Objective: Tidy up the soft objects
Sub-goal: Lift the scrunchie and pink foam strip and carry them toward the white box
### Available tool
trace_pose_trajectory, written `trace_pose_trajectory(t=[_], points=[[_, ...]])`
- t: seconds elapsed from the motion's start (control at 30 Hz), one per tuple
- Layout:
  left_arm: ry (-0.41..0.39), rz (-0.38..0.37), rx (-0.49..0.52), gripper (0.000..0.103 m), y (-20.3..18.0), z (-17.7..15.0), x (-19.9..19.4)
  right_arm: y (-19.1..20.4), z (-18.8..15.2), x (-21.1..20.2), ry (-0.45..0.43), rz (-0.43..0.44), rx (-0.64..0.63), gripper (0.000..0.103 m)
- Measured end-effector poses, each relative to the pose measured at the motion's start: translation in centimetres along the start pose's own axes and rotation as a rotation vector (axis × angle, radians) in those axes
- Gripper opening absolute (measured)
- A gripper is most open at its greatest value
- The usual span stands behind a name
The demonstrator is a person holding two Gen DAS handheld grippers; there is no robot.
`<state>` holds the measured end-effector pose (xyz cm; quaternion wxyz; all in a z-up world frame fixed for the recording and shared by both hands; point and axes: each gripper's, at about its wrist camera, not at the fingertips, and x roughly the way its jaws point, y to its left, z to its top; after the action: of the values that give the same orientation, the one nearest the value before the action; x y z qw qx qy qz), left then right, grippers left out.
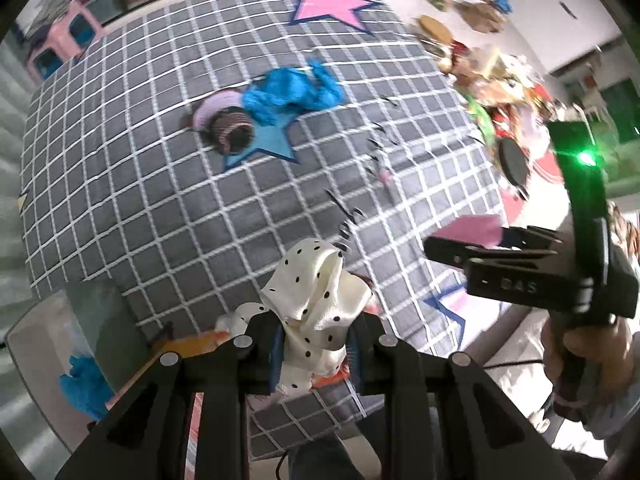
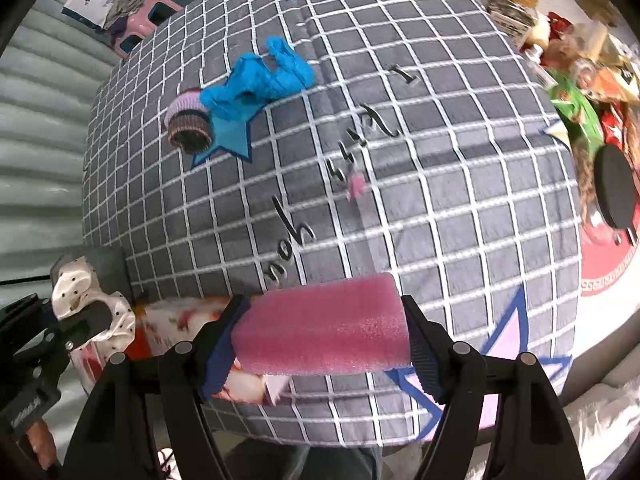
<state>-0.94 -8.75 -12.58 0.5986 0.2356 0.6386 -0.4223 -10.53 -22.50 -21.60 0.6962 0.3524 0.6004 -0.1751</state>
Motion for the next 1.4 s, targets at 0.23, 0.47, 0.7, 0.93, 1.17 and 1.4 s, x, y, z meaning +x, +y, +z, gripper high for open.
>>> trace_pose_trajectory(t=[0.23,0.47,0.7,0.93,1.17,1.4], points=[[0.007,-0.055,0.067,0.028,-2.0,-3.5,-0.3,0.5,-4.2,-0.4,0.014,-0.02,-0.003,0.076],[0.001,-0.081,0.111,0.028,-2.3,-7.9,-1.6,2.9,-8.3,-0.1,0.037,-0.022,-0.044,0.076],[-0.007,-0.082,0.077,0.028,-0.6,-11.9,-2.3,6.2,-11.6,0.4,0.053,-0.019,-0.095,0.076],[-0.039,-0.061,0.025,0.028,1.8,-15.2,-3.4,9.5,-13.9,1.4,0.081,-0.019,-0.159,0.076],[-0.078,-0.038,-0.054,0.028,4.9,-18.1,-5.1,13.4,-15.1,1.9,0.09,-0.006,-0.242,0.076],[-0.11,-0.016,-0.158,0.028,8.3,-20.7,-6.4,17.9,-15.8,2.0,0.09,0.006,-0.335,0.076]])
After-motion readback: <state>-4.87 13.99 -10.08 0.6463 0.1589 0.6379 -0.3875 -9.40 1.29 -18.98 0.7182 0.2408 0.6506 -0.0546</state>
